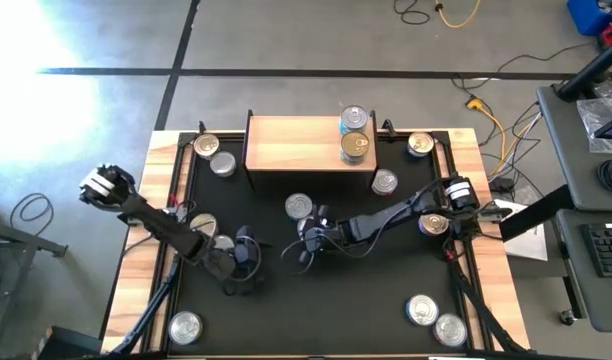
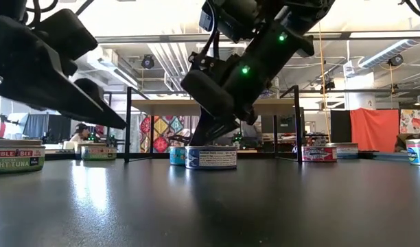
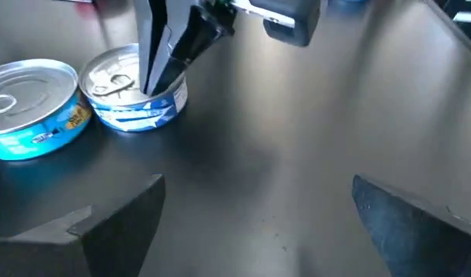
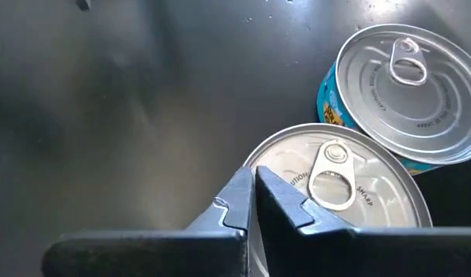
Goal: Stack canned seafood by type on shelf
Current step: Put the top dark blue tuna can on the shelf
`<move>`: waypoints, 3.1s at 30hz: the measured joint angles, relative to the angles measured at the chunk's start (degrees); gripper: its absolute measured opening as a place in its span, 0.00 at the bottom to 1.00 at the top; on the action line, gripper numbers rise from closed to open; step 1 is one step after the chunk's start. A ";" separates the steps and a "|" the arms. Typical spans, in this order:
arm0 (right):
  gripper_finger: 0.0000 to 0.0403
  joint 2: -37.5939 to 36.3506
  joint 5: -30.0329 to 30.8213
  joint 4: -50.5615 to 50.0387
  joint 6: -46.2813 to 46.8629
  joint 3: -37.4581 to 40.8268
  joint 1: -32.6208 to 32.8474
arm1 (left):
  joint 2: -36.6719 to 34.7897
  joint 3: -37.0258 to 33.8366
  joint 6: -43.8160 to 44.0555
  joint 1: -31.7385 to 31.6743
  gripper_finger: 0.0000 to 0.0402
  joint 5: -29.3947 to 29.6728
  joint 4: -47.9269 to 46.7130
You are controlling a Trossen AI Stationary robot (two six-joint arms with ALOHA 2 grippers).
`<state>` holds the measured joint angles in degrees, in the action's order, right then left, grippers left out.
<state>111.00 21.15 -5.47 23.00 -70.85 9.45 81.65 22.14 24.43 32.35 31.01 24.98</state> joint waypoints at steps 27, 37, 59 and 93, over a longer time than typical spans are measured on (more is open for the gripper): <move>0.03 -17.57 1.60 -42.13 10.71 1.50 4.08 | 14.03 5.73 -6.26 -3.80 1.00 -0.06 0.02; 0.03 -13.43 -0.77 -46.68 15.80 6.27 -0.70 | 17.30 9.11 -7.27 -4.29 1.00 0.21 -2.49; 0.03 -14.04 -13.62 -25.66 1.30 3.37 1.55 | 15.80 8.74 -13.78 -5.07 1.00 -4.40 3.06; 0.03 -13.29 -13.47 -29.63 16.14 9.46 8.28 | 35.65 5.63 -19.29 -21.05 1.00 -23.35 40.77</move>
<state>97.71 7.68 -35.09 39.14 -61.39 17.74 117.31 27.76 5.14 11.29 7.66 65.75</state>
